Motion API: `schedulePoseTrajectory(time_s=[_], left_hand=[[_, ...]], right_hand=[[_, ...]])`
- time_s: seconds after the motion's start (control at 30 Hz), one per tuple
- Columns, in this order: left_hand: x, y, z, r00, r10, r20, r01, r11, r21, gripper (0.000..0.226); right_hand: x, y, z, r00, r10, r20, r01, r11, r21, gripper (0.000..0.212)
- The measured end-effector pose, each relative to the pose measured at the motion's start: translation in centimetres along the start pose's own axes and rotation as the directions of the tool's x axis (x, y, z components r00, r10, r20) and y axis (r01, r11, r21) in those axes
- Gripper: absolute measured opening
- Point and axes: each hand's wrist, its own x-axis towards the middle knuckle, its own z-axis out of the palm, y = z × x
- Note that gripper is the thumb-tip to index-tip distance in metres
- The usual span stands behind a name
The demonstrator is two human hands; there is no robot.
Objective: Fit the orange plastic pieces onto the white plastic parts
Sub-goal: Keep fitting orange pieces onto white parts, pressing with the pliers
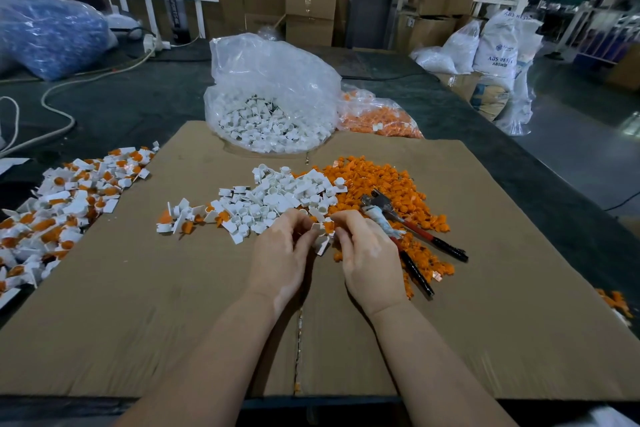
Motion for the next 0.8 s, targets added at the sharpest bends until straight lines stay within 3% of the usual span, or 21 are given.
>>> schedulePoseTrajectory(time_s=[0.17,0.4,0.8], left_hand=[[-0.04,0.07,-0.12,1.000,-0.022,0.008,0.022,0.999,-0.045,0.019],[0.06,0.02,-0.33,0.997,-0.071,0.028,0.073,0.993,-0.088,0.013],[-0.05,-0.03,-0.10,0.986,-0.123,0.110,0.145,0.964,-0.222,0.020]], right_hand=[[0.11,-0.05,-0.24,0.997,0.076,0.013,-0.077,0.996,0.050,0.009],[0.01,-0.21,-0.27,1.000,0.007,0.016,-0.006,0.998,-0.065,0.014],[-0.01,-0.36,-0.16,0.998,-0.006,0.067,0.010,0.998,-0.058,0.019]])
